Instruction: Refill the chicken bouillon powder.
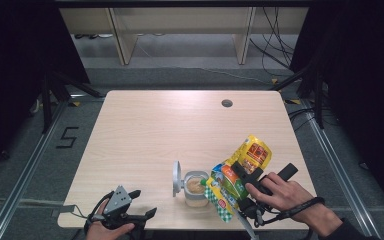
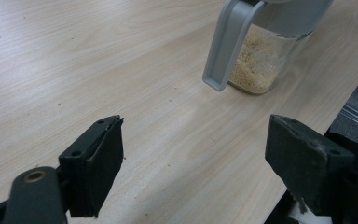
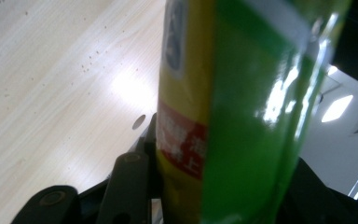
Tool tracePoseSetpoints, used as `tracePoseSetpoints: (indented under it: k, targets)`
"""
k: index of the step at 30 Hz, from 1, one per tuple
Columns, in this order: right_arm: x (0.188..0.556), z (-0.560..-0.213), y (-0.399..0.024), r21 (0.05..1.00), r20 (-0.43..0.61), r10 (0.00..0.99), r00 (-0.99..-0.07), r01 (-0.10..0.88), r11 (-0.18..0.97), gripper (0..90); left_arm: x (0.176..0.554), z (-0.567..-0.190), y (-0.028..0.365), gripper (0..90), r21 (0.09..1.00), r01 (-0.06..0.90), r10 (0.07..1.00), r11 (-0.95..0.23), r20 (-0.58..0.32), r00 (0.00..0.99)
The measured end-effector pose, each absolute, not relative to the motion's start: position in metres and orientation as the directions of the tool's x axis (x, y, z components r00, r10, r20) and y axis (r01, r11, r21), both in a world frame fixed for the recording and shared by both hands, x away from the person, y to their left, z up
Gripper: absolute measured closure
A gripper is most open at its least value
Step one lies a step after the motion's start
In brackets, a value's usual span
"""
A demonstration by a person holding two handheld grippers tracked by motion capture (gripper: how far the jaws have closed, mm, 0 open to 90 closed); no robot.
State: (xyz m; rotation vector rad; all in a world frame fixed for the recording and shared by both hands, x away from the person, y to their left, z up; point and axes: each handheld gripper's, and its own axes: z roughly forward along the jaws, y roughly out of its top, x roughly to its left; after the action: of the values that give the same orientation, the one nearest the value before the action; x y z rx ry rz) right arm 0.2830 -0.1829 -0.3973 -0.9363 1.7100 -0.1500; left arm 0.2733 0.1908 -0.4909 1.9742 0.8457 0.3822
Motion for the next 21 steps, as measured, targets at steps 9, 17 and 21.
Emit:
tracePoseSetpoints:
  k: [9, 17, 21]
  targets:
    - [0.28, -0.409, -0.194, -0.372, -0.863, -0.488, -0.129, -0.491, 0.788, 65.1, 0.271, -0.491, 0.189, 18.8, 0.843, 0.438, 0.707, -0.312, -0.102, 0.7]
    - [0.275, -0.421, -0.198, -0.226, -0.919, -0.346, -0.186, -0.471, 0.853, 65.6, 0.272, -0.491, 0.19, 18.8, 0.848, 0.415, 0.696, -0.329, -0.078, 0.713]
    - [0.276, -0.422, -0.197, -0.196, -0.93, -0.319, -0.184, -0.485, 0.852, 66.0, 0.272, -0.491, 0.19, 18.8, 0.847, 0.415, 0.695, -0.332, -0.078, 0.715]
